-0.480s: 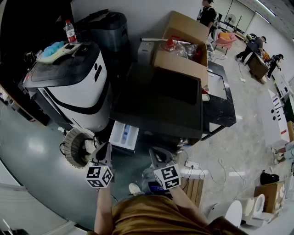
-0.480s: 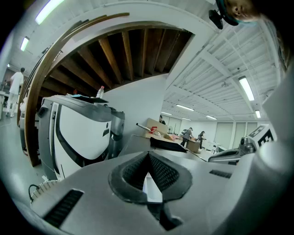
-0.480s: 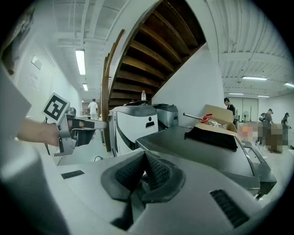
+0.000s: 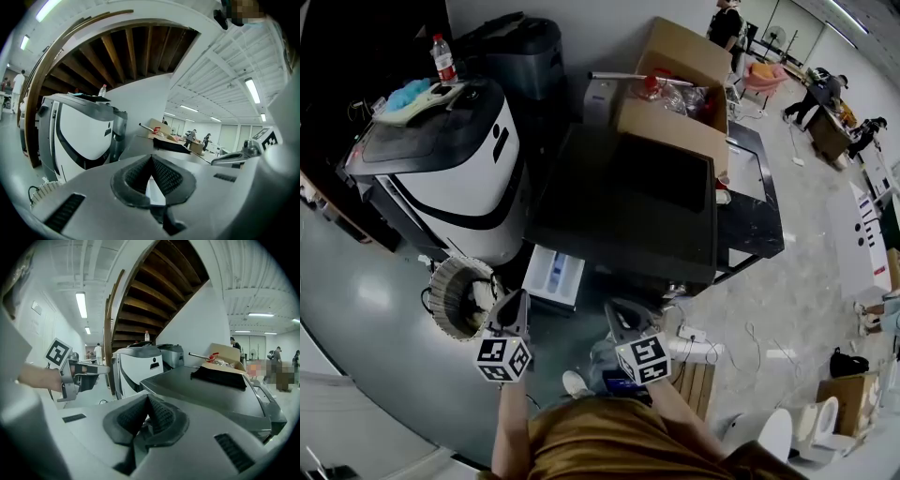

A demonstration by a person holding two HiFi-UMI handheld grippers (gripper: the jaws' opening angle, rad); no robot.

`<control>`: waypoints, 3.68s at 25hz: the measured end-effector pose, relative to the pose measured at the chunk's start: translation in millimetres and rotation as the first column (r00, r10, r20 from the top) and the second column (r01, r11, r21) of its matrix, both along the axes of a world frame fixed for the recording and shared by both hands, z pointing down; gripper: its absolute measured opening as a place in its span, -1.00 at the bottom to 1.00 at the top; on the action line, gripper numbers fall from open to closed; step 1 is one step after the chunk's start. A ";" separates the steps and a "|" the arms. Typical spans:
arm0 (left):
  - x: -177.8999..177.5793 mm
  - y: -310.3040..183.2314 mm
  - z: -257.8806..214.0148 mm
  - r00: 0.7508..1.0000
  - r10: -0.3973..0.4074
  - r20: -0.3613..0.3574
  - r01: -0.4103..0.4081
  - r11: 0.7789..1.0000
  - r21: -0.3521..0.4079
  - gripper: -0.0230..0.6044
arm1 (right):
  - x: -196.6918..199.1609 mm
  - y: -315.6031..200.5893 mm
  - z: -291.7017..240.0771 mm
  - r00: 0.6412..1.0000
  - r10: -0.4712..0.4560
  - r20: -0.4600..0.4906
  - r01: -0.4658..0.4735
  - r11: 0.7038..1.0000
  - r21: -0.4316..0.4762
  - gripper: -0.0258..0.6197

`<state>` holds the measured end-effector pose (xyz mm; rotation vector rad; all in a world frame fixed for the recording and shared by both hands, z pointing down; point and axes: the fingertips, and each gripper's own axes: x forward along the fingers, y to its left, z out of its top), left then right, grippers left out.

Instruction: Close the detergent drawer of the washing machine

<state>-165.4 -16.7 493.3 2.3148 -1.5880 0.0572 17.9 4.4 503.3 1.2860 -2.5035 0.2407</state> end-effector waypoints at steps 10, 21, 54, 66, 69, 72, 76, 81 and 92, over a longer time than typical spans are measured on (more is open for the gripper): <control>1.5 -1.1 17.7 1.000 0.015 -0.006 -0.015 1.000 -0.022 -0.85 | -1.6 -0.9 15.1 1.000 -0.026 0.015 0.026 0.999 -0.047 -0.88; 2.3 0.7 54.1 1.000 0.020 0.009 -0.018 0.993 -0.120 -0.85 | 3.3 -7.6 31.8 1.000 -0.026 0.010 0.027 0.995 -0.097 -0.88; 4.2 5.1 139.0 0.996 0.048 0.075 -0.022 0.950 -0.310 -0.85 | -12.9 -21.8 68.2 0.990 -0.134 -0.044 0.124 0.976 -0.177 -0.88; 14.0 -0.4 145.3 0.997 0.053 0.061 -0.031 0.946 -0.323 -0.85 | -6.4 -25.6 75.6 0.990 -0.140 -0.035 0.131 0.973 -0.190 -0.88; 13.3 -0.6 146.4 0.998 0.046 0.048 -0.028 0.946 -0.322 -0.85 | -6.3 -24.5 78.0 0.989 -0.148 -0.027 0.139 0.970 -0.199 -0.88; 13.6 -0.6 146.4 0.998 0.036 0.044 -0.020 0.946 -0.324 -0.85 | -4.5 -24.3 78.8 0.989 -0.146 -0.026 0.137 0.969 -0.208 -0.88; 13.7 -0.8 145.6 0.998 0.037 0.045 -0.020 0.945 -0.326 -0.85 | -5.4 -24.2 76.8 0.988 -0.155 -0.027 0.146 0.967 -0.207 -0.88; 14.0 -0.6 145.9 0.998 0.038 0.045 -0.021 0.945 -0.328 -0.85 | -2.1 -25.5 76.4 0.989 -0.146 -0.022 0.138 0.969 -0.206 -0.88; 14.4 -1.9 146.1 0.998 0.042 0.045 -0.025 0.943 -0.331 -0.85 | -0.5 -28.2 80.5 0.990 -0.141 -0.022 0.134 0.970 -0.202 -0.88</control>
